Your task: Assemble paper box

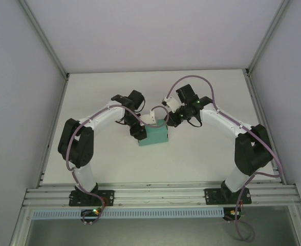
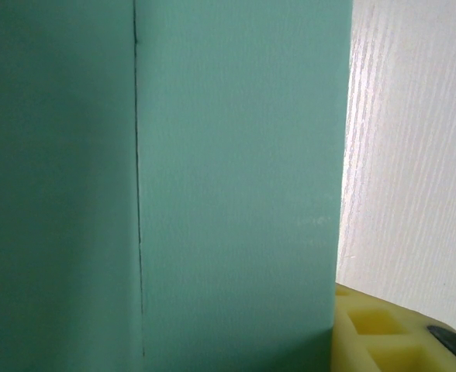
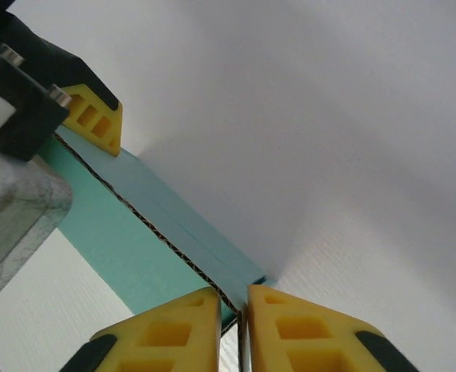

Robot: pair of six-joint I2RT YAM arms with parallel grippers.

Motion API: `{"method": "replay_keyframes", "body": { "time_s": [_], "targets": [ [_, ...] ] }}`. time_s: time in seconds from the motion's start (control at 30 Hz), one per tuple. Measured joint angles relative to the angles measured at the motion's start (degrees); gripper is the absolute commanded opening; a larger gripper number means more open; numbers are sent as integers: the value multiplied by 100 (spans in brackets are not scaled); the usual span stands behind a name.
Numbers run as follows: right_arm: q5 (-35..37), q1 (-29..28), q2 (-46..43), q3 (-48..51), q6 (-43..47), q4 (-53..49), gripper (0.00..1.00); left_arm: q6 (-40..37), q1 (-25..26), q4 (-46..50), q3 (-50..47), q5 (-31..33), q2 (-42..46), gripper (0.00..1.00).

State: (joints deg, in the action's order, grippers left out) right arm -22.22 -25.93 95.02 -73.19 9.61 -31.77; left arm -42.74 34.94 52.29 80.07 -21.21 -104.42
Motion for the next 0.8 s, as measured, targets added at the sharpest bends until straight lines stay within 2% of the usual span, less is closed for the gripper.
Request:
{"method": "replay_keyframes", "body": {
  "time_s": [0.2, 0.37, 0.47, 0.63, 0.8],
  "targets": [
    [-4, -2, 2, -28, 74, -81, 0, 2, 0, -7, 0, 0, 0, 35],
    [140, -68, -50, 20, -271, -9, 0, 37, 31, -42, 0, 48, 0, 35],
    [638, -315, -269, 319, -876, 354, 0, 109, 33, -52, -13, 66, 0, 35],
    [1945, -920, -669, 1005, -1797, 1279, 0, 256, 33, -111, -92, 70, 46, 35],
    [2509, -1128, -868, 1532, -2212, 2103, 0, 365, 33, -175, -155, 87, 94, 35]
  ]
}}
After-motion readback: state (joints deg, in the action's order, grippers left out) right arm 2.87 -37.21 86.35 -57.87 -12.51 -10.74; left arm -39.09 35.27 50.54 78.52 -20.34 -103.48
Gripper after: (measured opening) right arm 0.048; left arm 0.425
